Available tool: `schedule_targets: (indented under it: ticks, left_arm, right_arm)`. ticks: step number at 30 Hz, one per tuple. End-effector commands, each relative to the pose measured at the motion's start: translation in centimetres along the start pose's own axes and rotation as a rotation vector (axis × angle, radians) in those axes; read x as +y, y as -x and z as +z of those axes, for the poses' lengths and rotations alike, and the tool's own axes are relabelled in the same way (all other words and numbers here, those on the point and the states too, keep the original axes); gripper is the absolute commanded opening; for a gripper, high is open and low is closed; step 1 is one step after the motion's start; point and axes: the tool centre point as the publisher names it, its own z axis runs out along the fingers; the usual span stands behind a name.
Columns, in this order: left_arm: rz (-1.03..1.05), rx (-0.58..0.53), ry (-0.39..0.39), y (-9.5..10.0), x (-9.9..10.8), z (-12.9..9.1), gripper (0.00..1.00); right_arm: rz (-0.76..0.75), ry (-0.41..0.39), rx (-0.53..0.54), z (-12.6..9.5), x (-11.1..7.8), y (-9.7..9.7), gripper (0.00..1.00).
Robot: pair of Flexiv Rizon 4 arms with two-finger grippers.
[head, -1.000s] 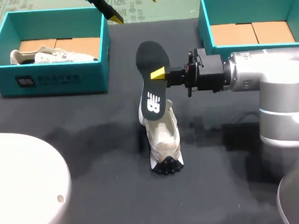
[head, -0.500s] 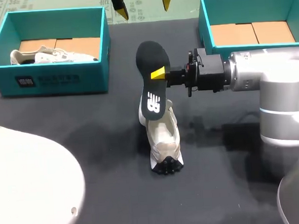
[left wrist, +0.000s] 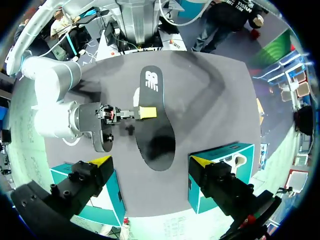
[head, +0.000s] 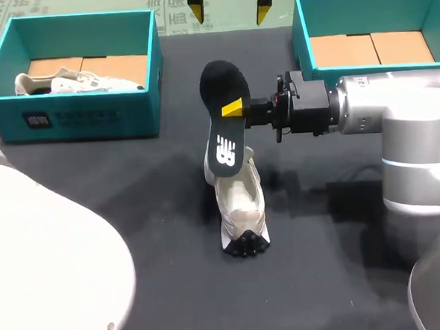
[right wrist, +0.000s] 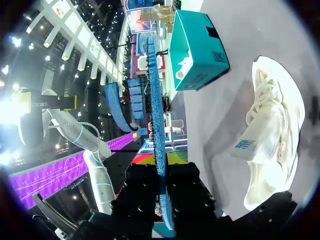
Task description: Take the shoe out of the shoebox, open the shoe tongue, remove and reinsert the insole, then place the shoe into the shoebox
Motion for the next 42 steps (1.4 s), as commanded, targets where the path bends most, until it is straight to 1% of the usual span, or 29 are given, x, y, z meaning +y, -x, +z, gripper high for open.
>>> schedule_targets:
  ticks: [1, 3, 5, 11, 16, 17, 19, 21, 23, 36, 38, 40, 42]
  left_arm:
    - [0.027, 0.061, 0.014, 0.1, -0.1, 0.3, 1.00]
    - [0.031, 0.051, 0.012, -0.1, 0.0, 0.4, 1.00]
    - [0.036, 0.018, 0.008, -0.4, 0.0, 0.5, 1.00]
    - [0.042, -0.136, -0.006, -2.0, 0.0, 1.0, 1.00]
    - [0.046, -0.338, 0.013, -4.0, -0.9, 1.2, 1.00]
    - [0.044, -0.369, 0.006, -4.2, -0.9, 1.3, 1.00]
    - [0.046, -0.476, 0.004, -5.4, -1.4, 1.5, 1.00]
    - [0.050, -0.540, 0.004, -6.2, -1.9, 1.7, 1.00]
    - [0.097, -0.573, -0.019, -6.6, -2.2, 1.9, 1.00]
    - [0.097, -0.573, -0.019, -6.6, -2.2, 1.9, 1.00]
    - [0.117, -0.632, -0.031, -6.5, -2.5, 2.7, 1.00]
    - [0.140, -0.752, -0.056, -6.9, -2.8, 3.9, 1.00]
    - [0.155, -0.834, -0.058, -7.3, -2.9, 4.7, 1.00]
  right_arm:
    - [0.000, 0.000, -0.002, 0.1, 0.0, 0.0, 0.00]
    - [0.000, 0.000, -0.002, 0.1, 0.0, 0.0, 0.00]
    - [0.000, 0.000, -0.002, 0.1, 0.0, 0.0, 0.00]
    - [0.000, 0.000, -0.002, 0.1, 0.0, 0.0, 0.00]
    - [0.000, 0.000, -0.002, 0.1, 0.0, 0.0, 0.00]
    - [0.000, 0.000, -0.002, 0.1, 0.0, 0.0, 0.00]
    - [0.000, 0.000, -0.002, 0.1, 0.0, 0.0, 0.00]
    - [0.000, 0.000, -0.002, 0.1, 0.0, 0.0, 0.00]
    - [0.000, 0.000, -0.002, 0.1, 0.0, 0.0, 0.00]
    - [0.000, 0.000, -0.002, 0.1, 0.0, 0.0, 0.00]
    - [0.000, 0.000, -0.002, 0.1, 0.0, 0.0, 0.00]
    - [0.000, 0.000, -0.002, 0.1, 0.0, 0.0, 0.00]
    - [0.000, 0.000, -0.002, 0.1, 0.0, 0.0, 0.00]
